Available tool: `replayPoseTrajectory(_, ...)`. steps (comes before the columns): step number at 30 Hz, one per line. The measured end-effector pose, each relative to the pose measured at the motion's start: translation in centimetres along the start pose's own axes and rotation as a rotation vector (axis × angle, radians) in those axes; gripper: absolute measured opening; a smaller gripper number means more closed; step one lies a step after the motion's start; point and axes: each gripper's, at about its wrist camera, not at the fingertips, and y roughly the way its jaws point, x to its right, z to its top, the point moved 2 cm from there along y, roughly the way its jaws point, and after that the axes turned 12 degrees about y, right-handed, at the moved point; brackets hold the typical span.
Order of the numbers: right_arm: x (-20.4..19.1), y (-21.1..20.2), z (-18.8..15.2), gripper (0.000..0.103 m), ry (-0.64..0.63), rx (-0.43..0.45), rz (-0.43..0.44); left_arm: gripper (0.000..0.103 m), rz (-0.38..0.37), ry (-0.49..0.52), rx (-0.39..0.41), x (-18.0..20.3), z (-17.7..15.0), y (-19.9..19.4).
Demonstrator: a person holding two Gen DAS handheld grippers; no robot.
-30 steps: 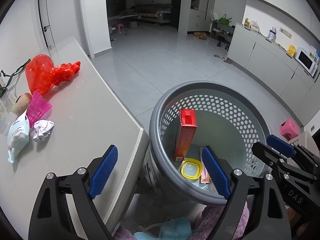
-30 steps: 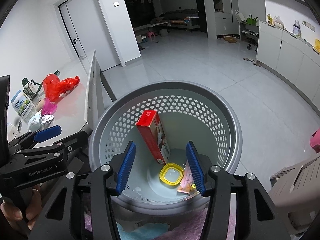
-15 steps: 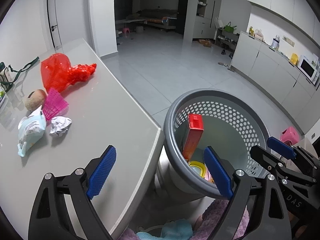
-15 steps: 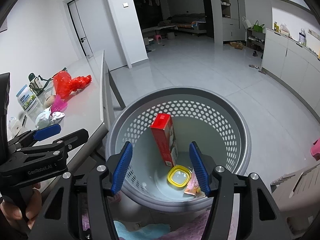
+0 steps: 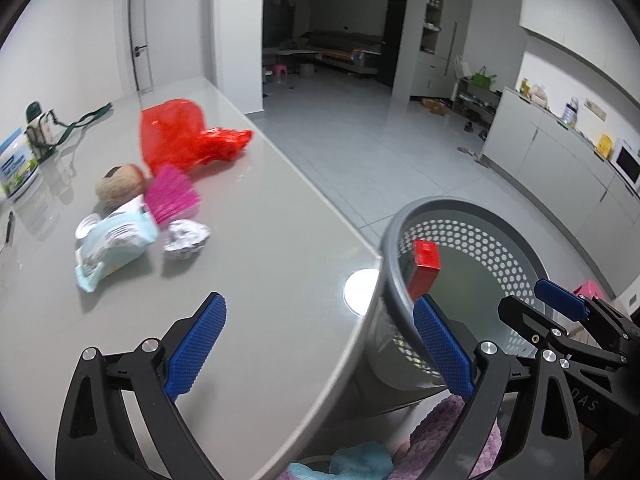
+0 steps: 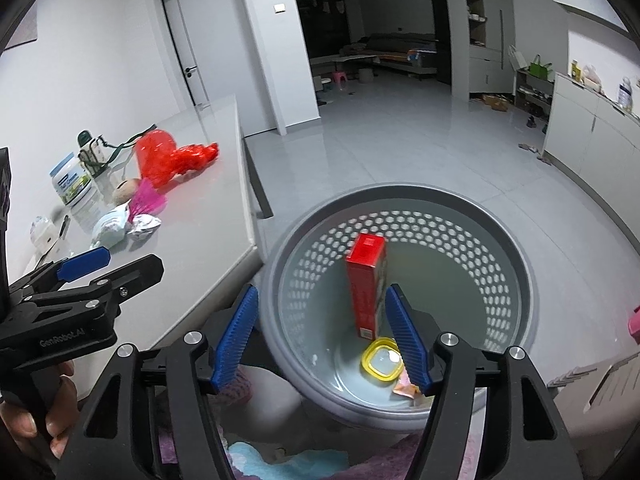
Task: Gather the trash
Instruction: 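Withdraw both tools from the basket back toward the table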
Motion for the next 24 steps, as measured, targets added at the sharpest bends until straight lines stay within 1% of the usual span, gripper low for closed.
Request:
replayPoseTrajectory(7, -3.1, 0.7, 0.2, 0.065, -0.056, -0.016, 0.029, 0.094, 0.051, -0.053, 0.015, -3.6, -1.0, -1.6)
replayPoseTrajectory(8, -3.5, 0.8, 0.2, 0.066, -0.06, -0.02, 0.035, 0.094, 0.069, -0.058, 0.02, -4.4, -1.2, -1.9)
replayPoseTrajectory(13, -5.4, 1.4, 0.2, 0.066, -0.078, -0.036, 0.069, 0.094, 0.111, -0.106, 0.027, -7.7, -1.8, -3.1)
replayPoseTrajectory(19, -8.4, 1.8, 0.4, 0.066, -0.129, -0.043, 0.117, 0.094, 0.164, -0.139, 0.041, -10.8, -1.9, -4.3)
replayPoseTrajectory(24, -10.8, 2.4, 1.0, 0.067, -0.161, -0.047, 0.151, 0.094, 0.185, -0.164, 0.06, -12.7, -1.7, -5.0)
